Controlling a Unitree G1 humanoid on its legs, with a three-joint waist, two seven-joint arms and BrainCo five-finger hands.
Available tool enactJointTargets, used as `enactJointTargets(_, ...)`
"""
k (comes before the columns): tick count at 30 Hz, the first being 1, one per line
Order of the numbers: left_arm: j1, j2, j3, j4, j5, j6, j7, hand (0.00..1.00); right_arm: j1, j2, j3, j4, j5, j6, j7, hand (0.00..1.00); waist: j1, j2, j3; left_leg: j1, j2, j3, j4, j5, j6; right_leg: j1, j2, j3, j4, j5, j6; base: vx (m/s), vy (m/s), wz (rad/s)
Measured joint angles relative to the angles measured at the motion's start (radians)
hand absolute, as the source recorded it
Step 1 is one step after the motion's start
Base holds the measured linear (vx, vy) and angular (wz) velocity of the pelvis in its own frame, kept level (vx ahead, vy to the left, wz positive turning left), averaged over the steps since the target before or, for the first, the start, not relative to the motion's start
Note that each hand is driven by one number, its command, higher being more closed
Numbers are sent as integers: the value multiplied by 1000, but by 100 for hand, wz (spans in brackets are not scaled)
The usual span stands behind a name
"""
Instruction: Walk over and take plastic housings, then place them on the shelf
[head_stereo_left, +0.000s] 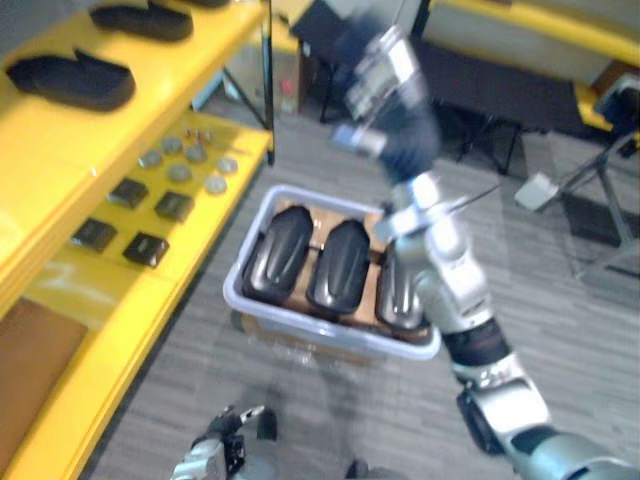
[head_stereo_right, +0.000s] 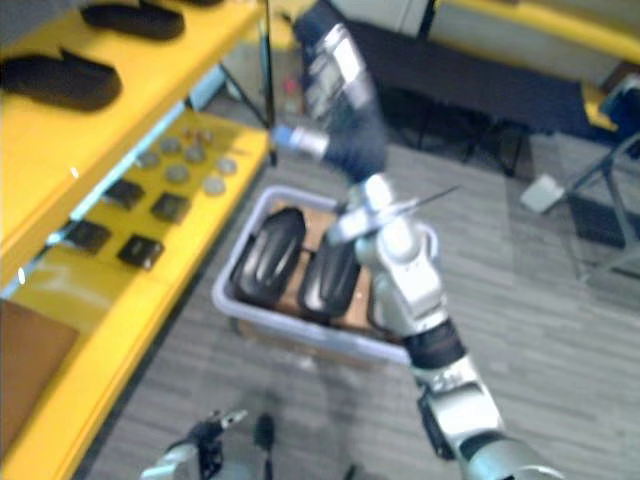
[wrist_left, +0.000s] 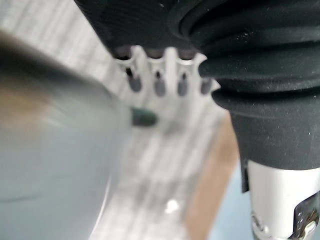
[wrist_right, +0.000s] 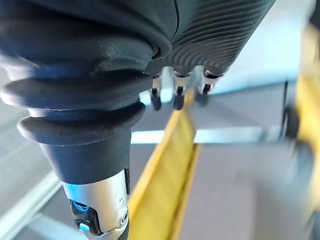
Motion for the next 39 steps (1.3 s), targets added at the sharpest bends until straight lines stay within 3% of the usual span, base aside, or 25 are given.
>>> enactJointTargets(1,-24,0,-1,-10,-1,-7,4,0,31,-19,-47,42,-13,23,-56,0,0,1,43,-33,-2,-4,0,20,-2,-33,0,14,4,-7,-8,-181,38,4)
enactJointTargets(5,-30,17,-10,-17,-10,-44,32,0,122,-41,-157,174,-27,66,-155,0,-6,-3,87,-72,6,-14,-19,57,0,-77,12,26,8,-9,-7,-84,-22,6)
enactJointTargets(11,-24,21,-31,-14,-17,-79,40,0,141,-145,-244,363,27,47,-224,0,-16,-2,87,-80,16,-17,-83,102,-7,-121,28,50,17,-9,-7,-6,-25,-2)
enactJointTargets(19,-60,19,-38,37,-51,-128,45,0,103,-168,-260,642,30,42,-352,0,-14,10,91,-135,25,-23,-73,112,-9,-179,36,57,34,-11,-10,3,-7,1)
enactJointTargets(24,-68,8,-39,44,-89,-155,40,0,102,-209,-289,738,28,42,-354,0,-11,34,99,-171,21,-35,-73,118,-7,-212,33,55,43,-12,-13,4,4,8)
enactJointTargets(29,-68,-19,-48,45,-121,-169,33,0,79,-239,-280,856,25,50,-326,0,1,82,107,-184,15,-48,-73,125,-2,-222,30,49,49,-13,-14,5,4,7)
enactJointTargets(35,-67,-20,-50,44,-159,-184,7,0,17,-273,-197,902,23,76,-276,0,7,87,108,-205,8,-55,-74,134,-2,-249,21,44,75,-38,-8,6,-11,4)
enactJointTargets(39,-67,-27,-78,43,-161,-191,-1,0,-29,-318,-174,930,14,89,-264,0,7,118,113,-217,2,-82,-75,142,-1,-252,16,20,86,-45,-7,9,-14,18)
